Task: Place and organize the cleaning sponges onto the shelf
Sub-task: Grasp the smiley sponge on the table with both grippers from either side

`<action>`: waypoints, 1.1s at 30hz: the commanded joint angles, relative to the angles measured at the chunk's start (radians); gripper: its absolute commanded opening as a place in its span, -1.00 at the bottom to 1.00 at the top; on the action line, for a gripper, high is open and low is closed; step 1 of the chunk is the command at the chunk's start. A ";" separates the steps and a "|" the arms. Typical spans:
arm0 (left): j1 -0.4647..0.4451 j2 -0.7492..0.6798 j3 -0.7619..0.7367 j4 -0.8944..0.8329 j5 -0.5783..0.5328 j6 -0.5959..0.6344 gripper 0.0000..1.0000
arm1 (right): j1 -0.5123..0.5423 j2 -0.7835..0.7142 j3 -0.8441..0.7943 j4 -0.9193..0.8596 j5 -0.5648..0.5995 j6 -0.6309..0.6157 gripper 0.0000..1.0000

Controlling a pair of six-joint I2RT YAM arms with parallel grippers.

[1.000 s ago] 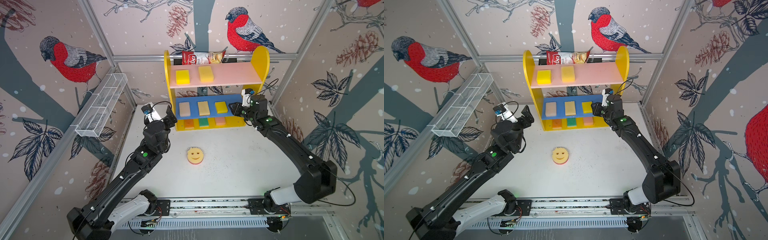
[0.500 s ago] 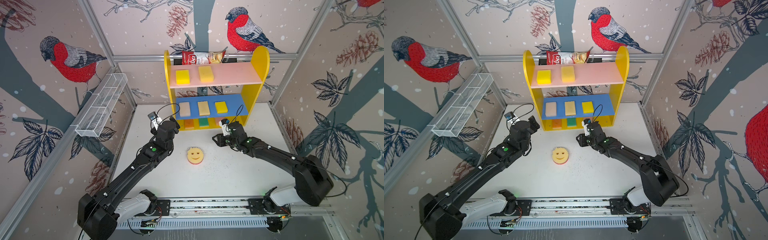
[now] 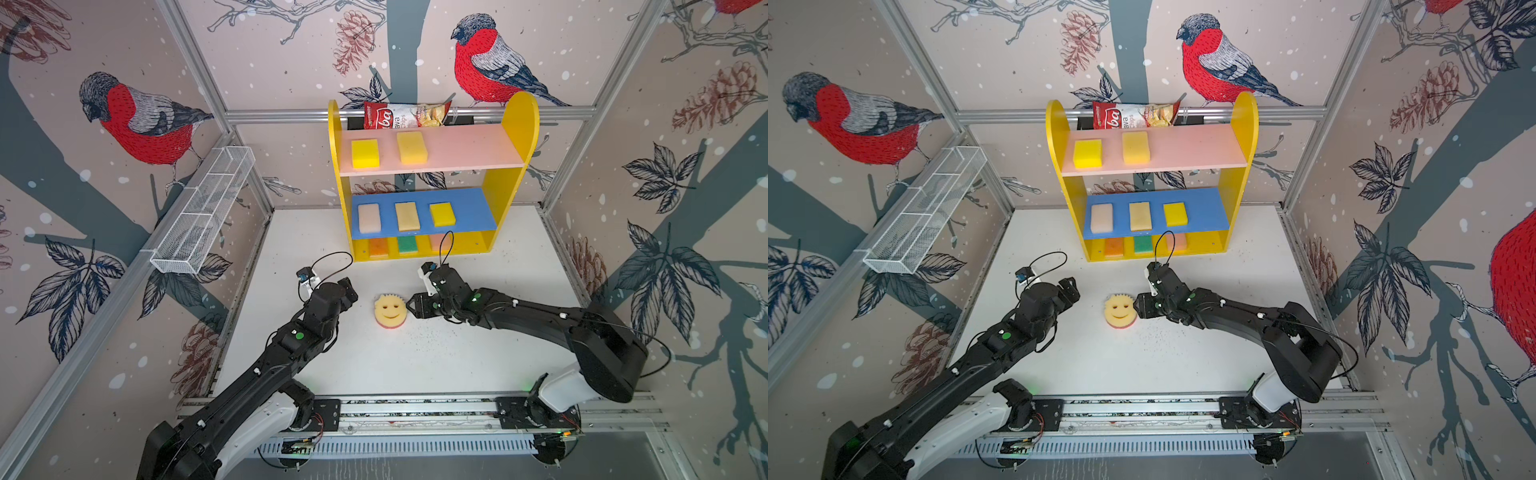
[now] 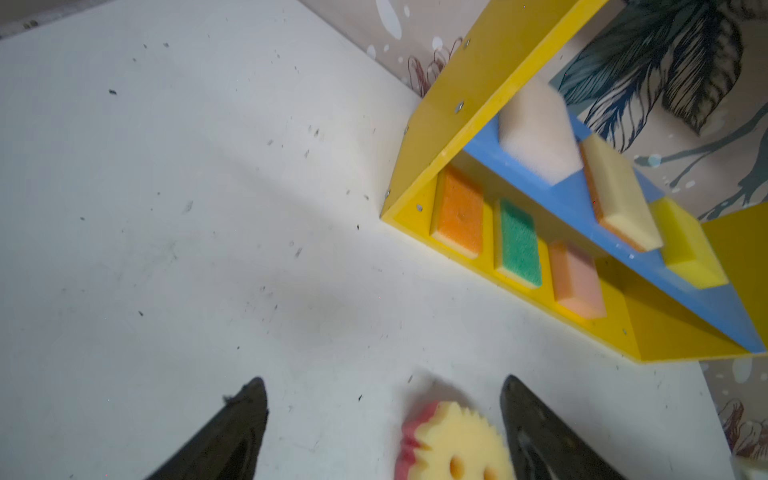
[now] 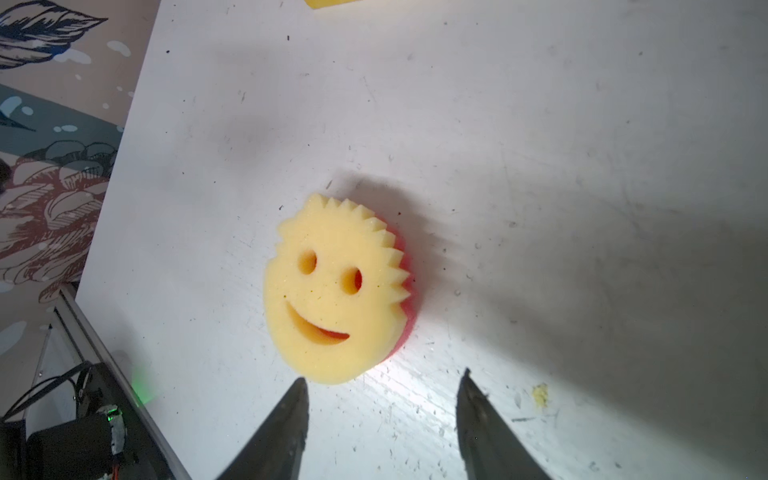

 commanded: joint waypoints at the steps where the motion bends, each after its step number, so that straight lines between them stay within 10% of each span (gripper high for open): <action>1: 0.000 0.009 -0.040 0.059 0.112 0.028 0.73 | 0.016 0.031 0.029 0.035 -0.003 0.104 0.23; 22: -0.001 0.374 -0.087 0.459 0.414 0.103 0.60 | 0.071 0.309 0.297 -0.153 0.101 0.251 0.32; 33: 0.001 0.438 -0.029 0.335 0.485 0.097 0.39 | 0.086 0.395 0.373 -0.190 0.101 0.189 -0.75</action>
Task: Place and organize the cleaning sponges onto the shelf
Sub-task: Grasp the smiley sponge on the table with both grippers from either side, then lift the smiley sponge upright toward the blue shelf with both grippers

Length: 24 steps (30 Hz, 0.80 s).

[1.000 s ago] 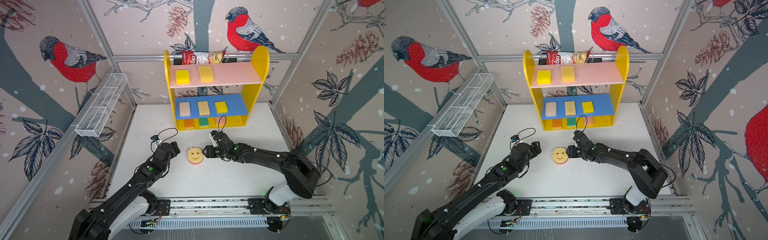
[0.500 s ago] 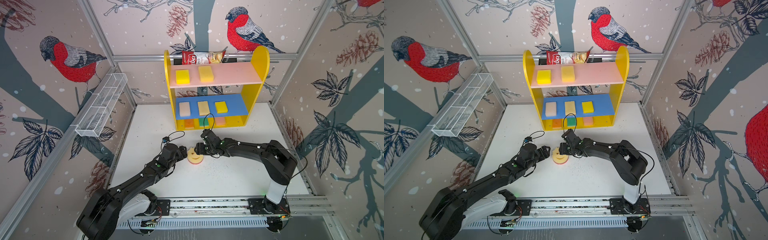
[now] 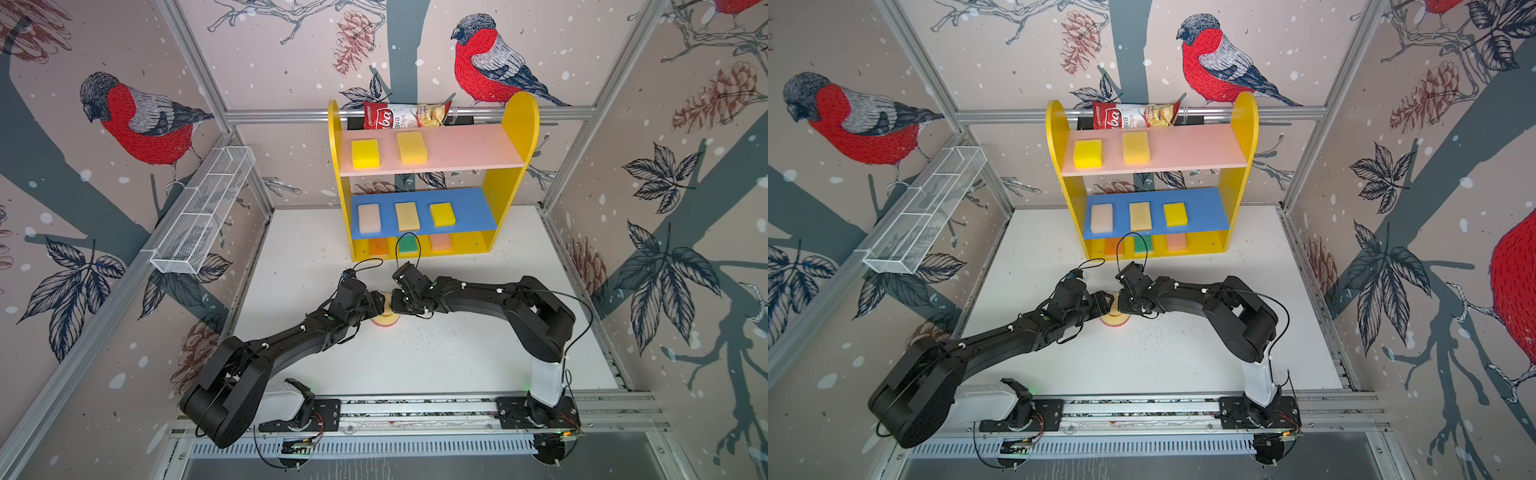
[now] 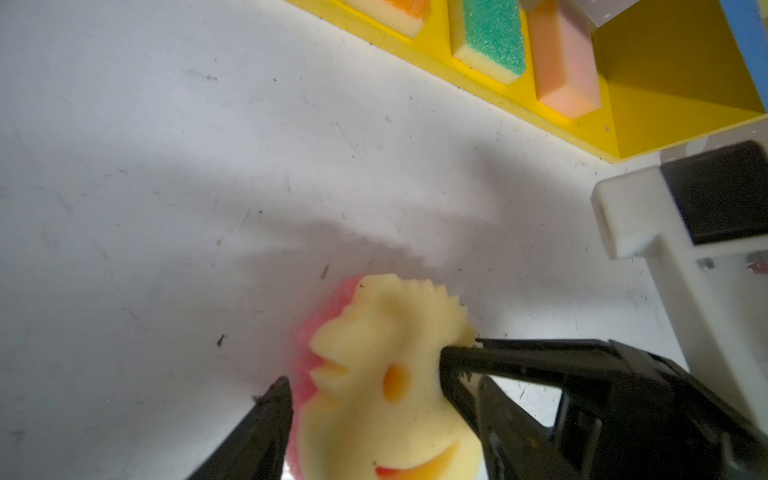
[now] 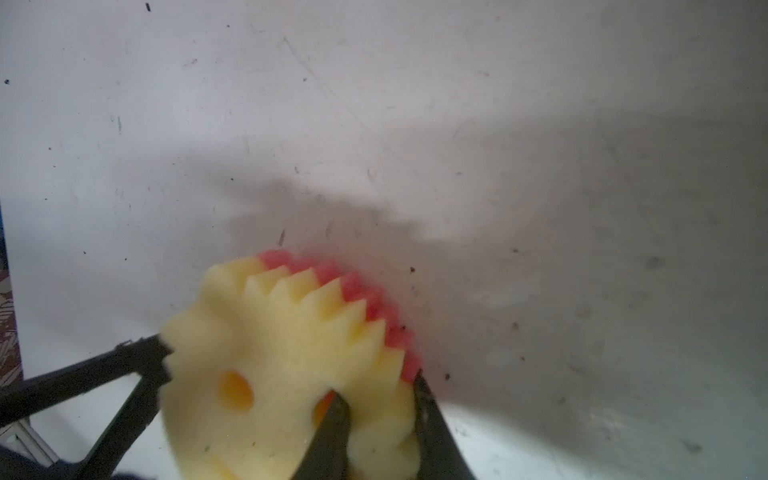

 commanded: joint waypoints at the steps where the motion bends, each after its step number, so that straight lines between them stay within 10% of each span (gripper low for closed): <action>1: 0.003 -0.018 -0.018 -0.002 0.015 0.000 0.40 | 0.002 0.005 0.023 -0.046 0.032 -0.057 -0.82; 17: -0.041 -0.249 -0.069 -0.012 -0.116 -0.249 0.62 | -0.029 -0.246 -0.074 -0.129 0.028 -0.208 -1.00; 24: -0.106 -0.204 0.074 -0.083 -0.070 -0.181 0.76 | -0.036 -0.358 -0.112 -0.109 0.113 -0.272 -1.00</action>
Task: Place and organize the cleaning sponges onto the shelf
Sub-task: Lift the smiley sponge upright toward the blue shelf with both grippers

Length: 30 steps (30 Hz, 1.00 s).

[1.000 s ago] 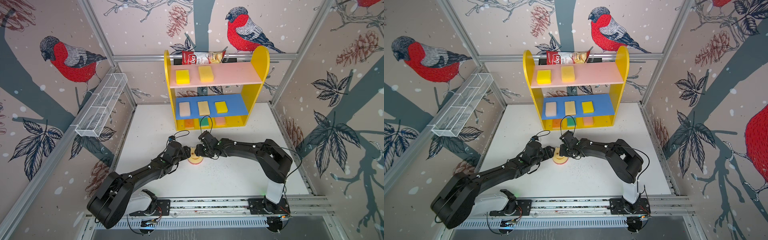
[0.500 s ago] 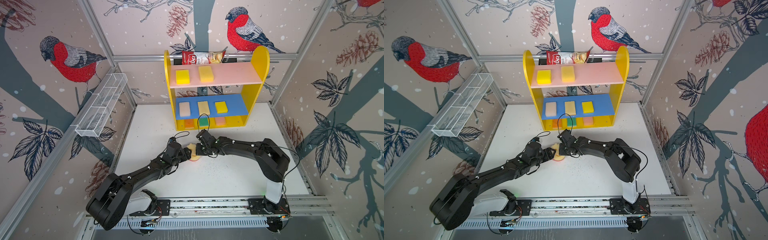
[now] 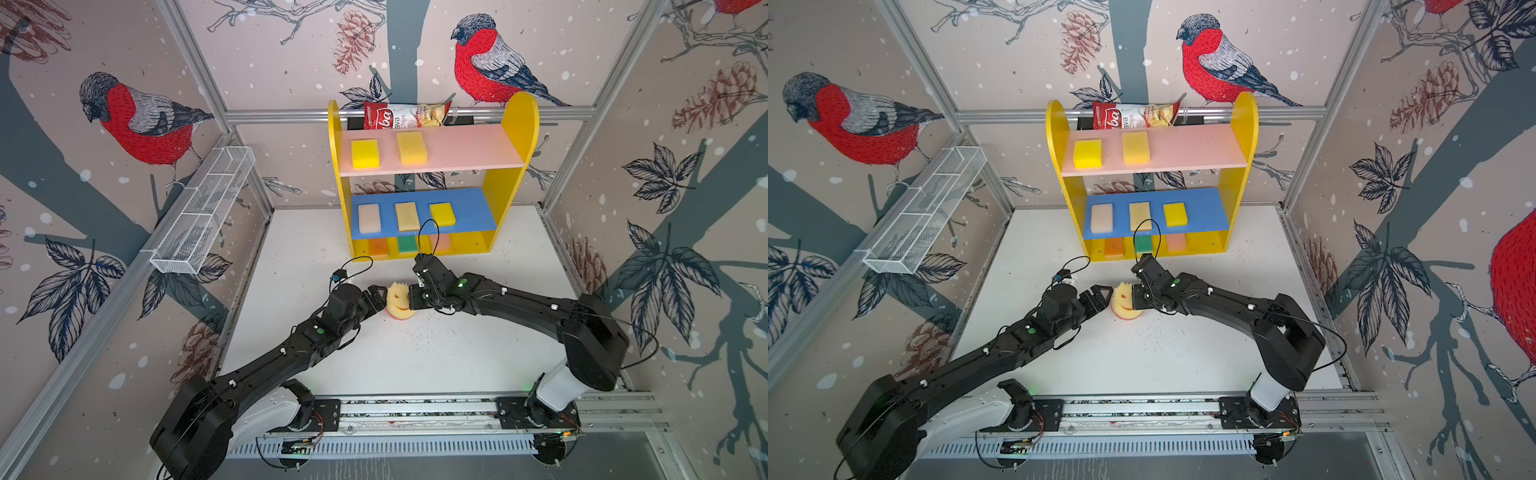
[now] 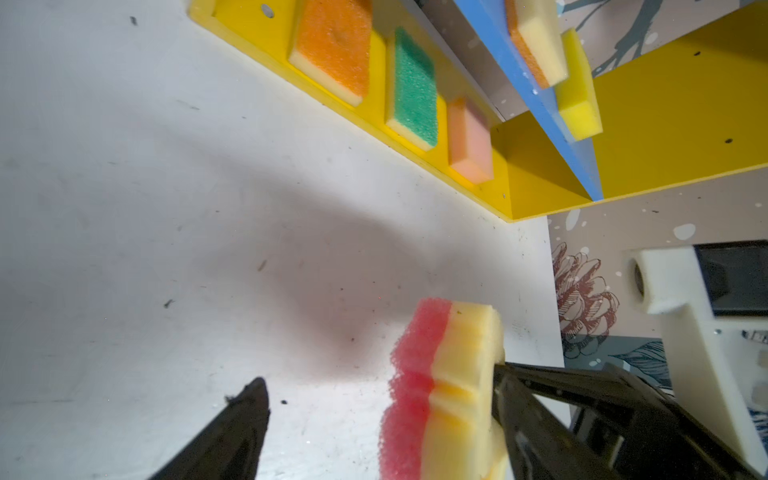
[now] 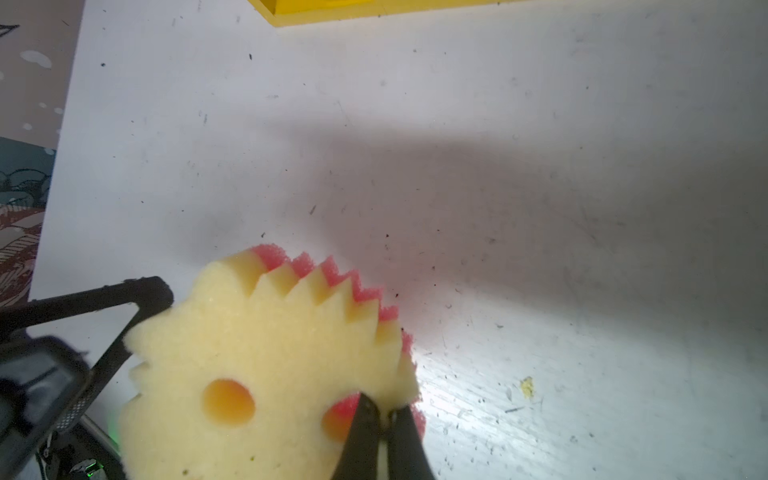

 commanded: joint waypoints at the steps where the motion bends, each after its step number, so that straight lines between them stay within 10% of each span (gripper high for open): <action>1: -0.009 0.032 0.070 -0.041 0.052 0.051 0.78 | -0.003 -0.032 0.006 0.020 0.050 -0.050 -1.00; 11: -0.011 0.068 0.161 0.016 0.199 0.122 0.52 | -0.006 -0.090 0.073 0.055 0.026 -0.081 -0.98; 16: -0.009 0.110 0.247 0.031 0.229 0.146 -0.29 | -0.012 -0.130 0.109 0.058 0.012 -0.103 -0.92; 22: 0.017 0.177 0.369 0.065 0.298 0.147 -0.72 | -0.115 -0.244 0.078 0.080 -0.056 -0.113 0.02; 30: 0.061 0.210 0.469 0.128 0.387 0.145 -0.75 | -0.363 -0.487 -0.105 0.320 -0.350 -0.027 0.47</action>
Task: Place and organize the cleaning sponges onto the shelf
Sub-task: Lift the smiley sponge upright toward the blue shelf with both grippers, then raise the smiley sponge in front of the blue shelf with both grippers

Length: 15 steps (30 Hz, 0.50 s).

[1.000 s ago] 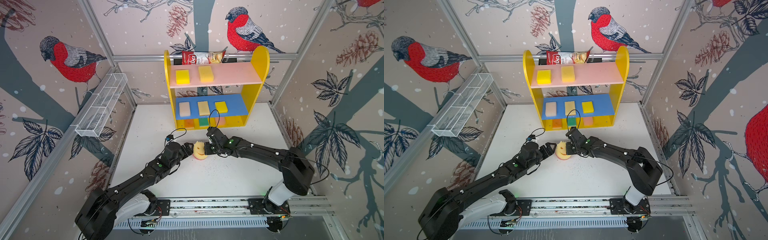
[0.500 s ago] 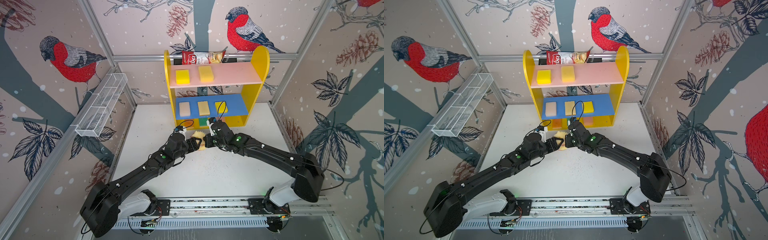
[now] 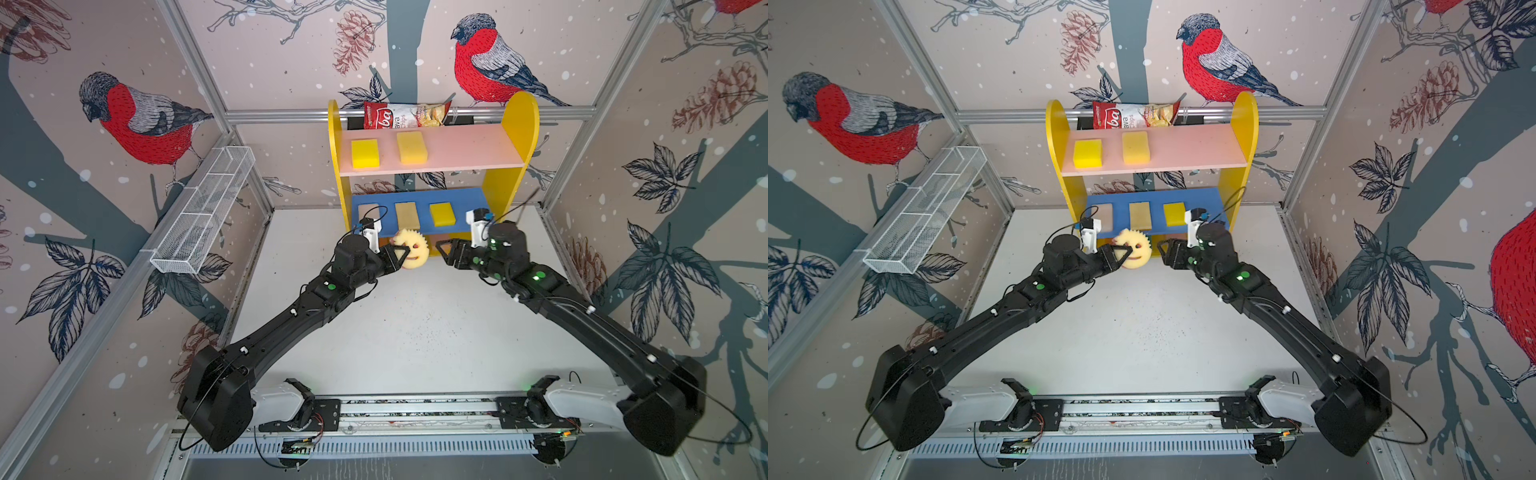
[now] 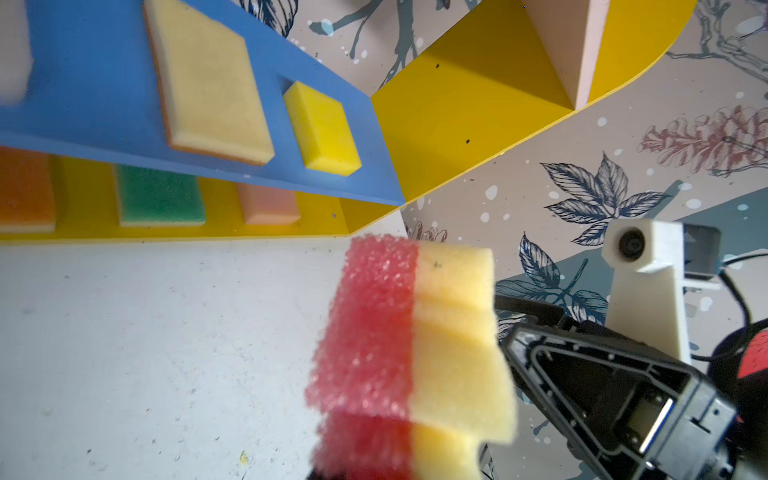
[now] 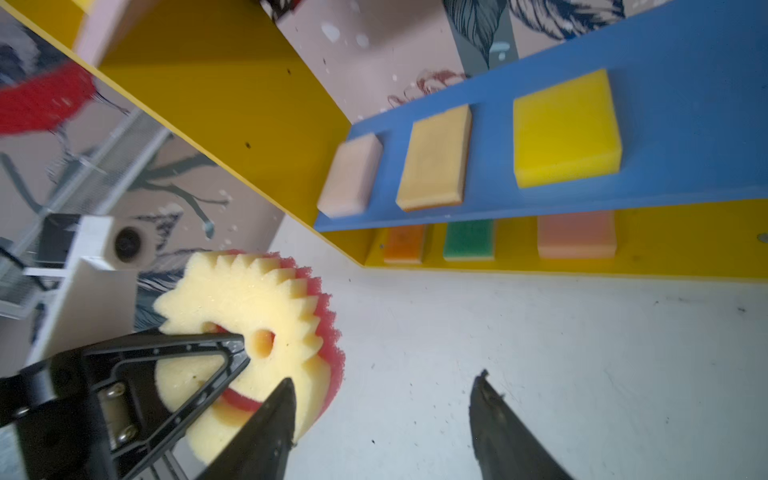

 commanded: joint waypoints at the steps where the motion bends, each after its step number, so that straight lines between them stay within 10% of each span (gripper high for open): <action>1: 0.007 0.002 0.029 0.080 0.058 0.011 -0.71 | -0.055 -0.067 -0.054 0.172 -0.188 0.057 0.51; 15: 0.013 0.016 0.069 0.276 0.234 -0.080 -0.70 | -0.087 -0.071 -0.112 0.407 -0.484 0.217 0.57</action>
